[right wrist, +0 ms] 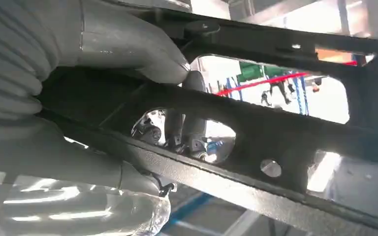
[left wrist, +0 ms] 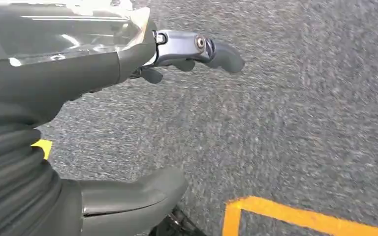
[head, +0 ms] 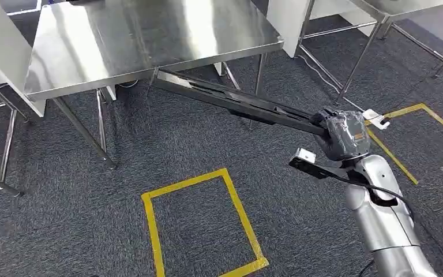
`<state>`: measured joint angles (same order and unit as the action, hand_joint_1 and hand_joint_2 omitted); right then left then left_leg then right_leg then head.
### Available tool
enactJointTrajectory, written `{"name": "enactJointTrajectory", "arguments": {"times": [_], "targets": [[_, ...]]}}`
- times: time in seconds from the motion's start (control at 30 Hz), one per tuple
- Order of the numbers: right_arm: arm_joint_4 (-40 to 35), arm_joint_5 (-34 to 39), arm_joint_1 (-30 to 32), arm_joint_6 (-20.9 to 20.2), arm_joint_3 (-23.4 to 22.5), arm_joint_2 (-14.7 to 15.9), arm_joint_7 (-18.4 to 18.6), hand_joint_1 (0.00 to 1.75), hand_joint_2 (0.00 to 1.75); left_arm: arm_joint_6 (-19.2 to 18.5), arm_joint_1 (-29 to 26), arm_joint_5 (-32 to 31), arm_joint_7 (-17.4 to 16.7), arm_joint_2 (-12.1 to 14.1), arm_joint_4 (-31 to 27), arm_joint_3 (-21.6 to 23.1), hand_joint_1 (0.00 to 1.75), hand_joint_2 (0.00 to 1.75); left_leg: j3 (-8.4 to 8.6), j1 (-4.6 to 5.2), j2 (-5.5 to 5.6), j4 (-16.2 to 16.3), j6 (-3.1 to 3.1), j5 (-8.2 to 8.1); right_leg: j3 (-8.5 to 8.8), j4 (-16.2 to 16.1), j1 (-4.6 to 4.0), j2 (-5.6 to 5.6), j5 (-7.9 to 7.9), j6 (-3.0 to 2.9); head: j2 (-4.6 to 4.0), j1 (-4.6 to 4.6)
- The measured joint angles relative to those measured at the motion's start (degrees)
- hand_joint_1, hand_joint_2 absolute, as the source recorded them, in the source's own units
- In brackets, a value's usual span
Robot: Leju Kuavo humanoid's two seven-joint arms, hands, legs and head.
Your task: Take the parts from the cabinet and place them on the table.
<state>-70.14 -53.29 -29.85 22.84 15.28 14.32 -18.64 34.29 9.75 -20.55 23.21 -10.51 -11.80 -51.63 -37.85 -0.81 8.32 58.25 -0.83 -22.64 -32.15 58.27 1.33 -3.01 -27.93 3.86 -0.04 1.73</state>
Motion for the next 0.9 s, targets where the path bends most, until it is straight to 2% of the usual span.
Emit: {"name": "enactJointTrajectory", "arguments": {"times": [0.03,0.07,0.1,0.13,0.17,0.2,0.23,0.27,0.3,0.33,0.37,0.4,0.43,0.5,0.53,0.57,0.6,0.63,0.67,0.7,0.73,0.77,0.8,0.83,0.87,0.9], "targets": [[0.00,0.02,-0.05,0.00,0.02,-0.04,-0.02,1.69,1.75,0.04,-0.05,0.00,-0.02,0.04,0.00,0.00,0.00,1.75,-0.15,0.00,0.57,-0.08,0.29,0.16,0.04,-0.15,0.18,0.72,0.23,-0.42,0.00,0.04],[0.00,0.11,-0.17,0.00,0.02,-0.11,-0.13,1.69,1.75,0.09,-0.02,0.00,-0.02,0.13,0.00,0.00,0.00,1.75,-0.57,-0.12,-0.86,0.48,0.35,-0.36,0.22,-0.33,1.54,1.48,0.42,-0.96,0.00,0.18],[0.00,0.15,-0.13,0.02,0.00,-0.09,-0.13,1.69,1.75,0.15,0.05,-0.04,-0.02,0.11,0.00,0.00,0.00,1.75,-1.69,0.37,-4.60,2.75,0.49,-2.21,0.28,-0.34,1.16,2.07,0.40,-2.04,0.00,0.44],[-0.02,0.24,-0.04,0.04,-0.07,-0.07,-0.13,1.69,1.75,0.35,0.21,-0.11,-0.02,0.11,0.00,0.00,0.00,1.75,-3.44,0.26,-6.41,6.70,0.68,-4.40,0.28,-0.34,0.84,2.78,0.33,-2.70,0.00,0.72],[0.00,0.35,0.08,0.09,-0.11,-0.07,-0.18,1.69,1.75,0.55,0.34,-0.26,-0.02,0.11,0.00,0.02,0.00,1.75,-5.70,0.10,-7.34,11.67,0.77,-6.55,0.28,-0.33,0.51,3.54,0.30,-2.74,0.00,0.72],[0.00,0.39,0.15,0.09,-0.15,-0.02,-0.26,1.69,1.75,0.63,0.38,-0.37,-0.02,0.11,0.00,0.02,0.00,1.75,-7.68,0.06,-7.67,15.95,0.86,-8.10,0.27,-0.32,0.31,4.32,0.24,-2.83,0.00,0.72],[0.00,0.42,0.28,0.09,-0.15,-0.04,-0.39,1.69,1.75,0.70,0.36,-0.42,-0.02,0.11,0.00,0.02,0.00,1.75,-8.79,0.06,-7.82,18.36,0.93,-8.56,0.31,-0.32,0.21,4.99,0.20,-2.85,0.00,1.01],[0.00,0.42,0.42,0.09,-0.15,-0.07,-0.55,1.69,1.75,0.81,0.35,-0.52,-0.09,0.11,0.00,0.04,0.00,1.75,-8.57,0.05,-7.92,17.87,0.94,-7.63,0.38,-0.31,0.13,5.83,0.10,-2.97,0.00,1.01],[0.00,0.42,0.44,0.11,-0.15,-0.13,-0.61,1.69,1.75,0.92,0.37,-0.57,-0.18,0.09,0.00,0.07,0.00,1.75,-7.02,0.05,-8.15,14.94,0.84,-5.83,0.46,-0.31,0.09,6.44,0.03,-3.02,0.00,1.03],[0.00,0.39,0.44,0.11,-0.15,-0.22,-0.68,1.69,1.75,1.05,0.46,-0.63,-0.22,0.11,0.00,0.15,0.00,1.75,-4.47,0.07,-8.67,10.20,0.62,-3.57,0.61,-0.30,0.04,7.06,-0.07,-3.08,0.00,1.09],[-0.02,0.39,0.42,0.11,-0.15,-0.24,-0.83,1.69,1.75,1.14,0.60,-0.72,-0.24,0.15,0.00,0.26,0.00,1.75,-1.40,0.20,-10.42,4.72,0.26,-1.48,0.86,-0.30,-0.06,7.66,-0.27,-2.93,0.00,1.16],[0.00,0.39,0.47,0.13,-0.18,-0.22,-0.83,1.69,1.75,1.16,0.86,-0.77,-0.28,0.15,0.00,0.33,0.00,1.75,0.37,0.88,-14.04,1.72,-0.04,-2.23,1.00,-0.30,-0.51,8.28,-0.55,-2.56,0.00,1.27],[0.00,0.42,0.44,0.17,-0.33,-0.06,-0.83,1.69,1.75,1.20,1.15,-0.81,-0.33,0.15,0.00,0.37,0.00,1.75,0.69,1.06,-13.37,1.30,-0.62,-2.00,0.88,-0.19,-1.22,8.85,-0.76,-2.21,0.00,1.33],[-0.02,0.42,0.44,0.20,-0.31,-0.13,-0.83,1.69,1.75,1.29,1.20,-0.90,-0.33,0.22,0.00,0.42,0.00,1.75,0.44,1.38,-11.82,1.27,-0.93,-2.01,1.36,-0.43,-1.55,10.25,-0.88,-1.90,0.00,1.25],[-0.02,0.42,0.42,0.22,-0.31,-0.13,-0.85,1.69,1.75,1.42,1.19,-0.90,-0.35,0.22,0.00,0.42,0.00,1.75,0.48,1.60,-11.04,1.02,-1.32,-1.88,1.51,-0.54,-1.67,11.05,-0.97,-1.64,0.00,1.38],[-0.07,0.42,0.43,0.26,-0.33,-0.11,-0.96,1.69,1.75,1.64,1.18,-0.90,-0.44,0.17,0.00,0.44,0.00,1.75,1.04,0.94,-10.33,0.21,-2.08,-1.36,0.98,-0.28,-1.94,10.90,-1.47,-1.24,0.00,1.33],[-0.07,0.44,0.45,0.28,-0.33,-0.11,-0.98,1.69,1.75,1.86,1.19,-0.90,-0.50,0.00,0.00,0.46,0.00,1.75,1.17,1.12,-9.71,-0.12,-2.42,-1.17,0.85,1.20,-1.25,7.86,-2.40,-1.30,0.00,1.33],[-0.07,0.57,0.51,0.44,-0.42,0.13,-1.16,1.69,1.75,2.10,1.39,-0.90,-0.59,-0.02,0.00,0.46,0.00,1.75,1.09,0.85,-9.06,-0.16,-2.84,-0.97,-1.02,5.02,-1.15,5.18,-4.19,-1.79,0.00,1.46],[-0.05,0.70,0.61,0.48,-0.46,0.30,-1.18,1.69,1.75,2.32,1.54,-0.90,-0.81,-0.07,0.00,0.46,0.00,1.75,1.00,0.67,-8.15,-0.17,-2.89,-0.93,-3.40,9.82,-1.01,4.00,-6.12,-2.01,0.00,1.25],[0.00,0.70,0.68,0.48,-0.46,0.44,-1.18,1.69,1.75,2.38,1.53,-0.87,-1.05,-0.20,0.00,0.48,0.00,1.75,0.96,0.62,-7.28,-0.16,-2.91,-0.90,-5.82,14.50,-0.91,3.53,-7.72,-1.99,0.00,1.18],[0.07,0.72,0.73,0.48,-0.46,0.48,-1.18,1.69,1.75,2.40,1.40,-0.76,-1.27,-0.26,0.04,0.48,0.00,1.75,0.93,0.62,-6.47,-0.16,-2.91,-0.87,-7.33,17.31,-0.87,3.35,-8.22,-1.62,0.00,1.20],[0.09,0.74,0.71,0.44,-0.46,0.50,-1.33,1.69,1.75,2.40,1.22,-0.50,-1.58,-0.37,0.09,0.46,0.00,1.75,0.95,0.62,-5.72,-0.12,-2.83,-0.82,-7.64,17.50,-0.71,3.31,-7.80,-1.17,0.00,1.22],[0.09,0.83,0.63,0.37,-0.46,0.48,-1.57,1.69,1.75,2.40,1.06,-0.46,-1.77,-0.39,0.09,0.44,0.00,1.75,0.95,0.54,-4.90,-0.07,-2.69,-0.74,-6.66,15.00,-0.48,3.30,-6.34,-0.46,0.00,1.22],[0.09,0.87,0.45,0.24,-0.44,0.50,-1.75,1.69,1.75,2.43,1.04,-0.39,-2.01,-0.42,0.11,0.44,0.00,1.75,0.95,0.37,-4.05,0.00,-2.50,-0.65,-4.56,10.34,-0.13,3.11,-4.03,0.43,0.00,1.22],[0.09,0.87,0.15,-0.04,-0.44,0.50,-1.86,1.69,1.75,2.45,1.04,-0.31,-2.12,-0.48,0.13,0.44,0.00,1.75,0.94,0.20,-3.25,0.12,-2.25,-0.61,-1.92,4.72,0.33,2.22,-1.57,1.24,0.00,1.20],[0.15,0.90,-0.11,-0.18,-0.35,0.50,-1.97,1.69,1.75,2.51,1.05,-0.26,-2.23,-0.48,0.13,0.44,0.00,1.75,0.71,0.22,-2.51,0.23,-1.74,-0.58,-0.12,0.39,1.18,-0.77,-0.49,1.71,0.00,1.07]]}}
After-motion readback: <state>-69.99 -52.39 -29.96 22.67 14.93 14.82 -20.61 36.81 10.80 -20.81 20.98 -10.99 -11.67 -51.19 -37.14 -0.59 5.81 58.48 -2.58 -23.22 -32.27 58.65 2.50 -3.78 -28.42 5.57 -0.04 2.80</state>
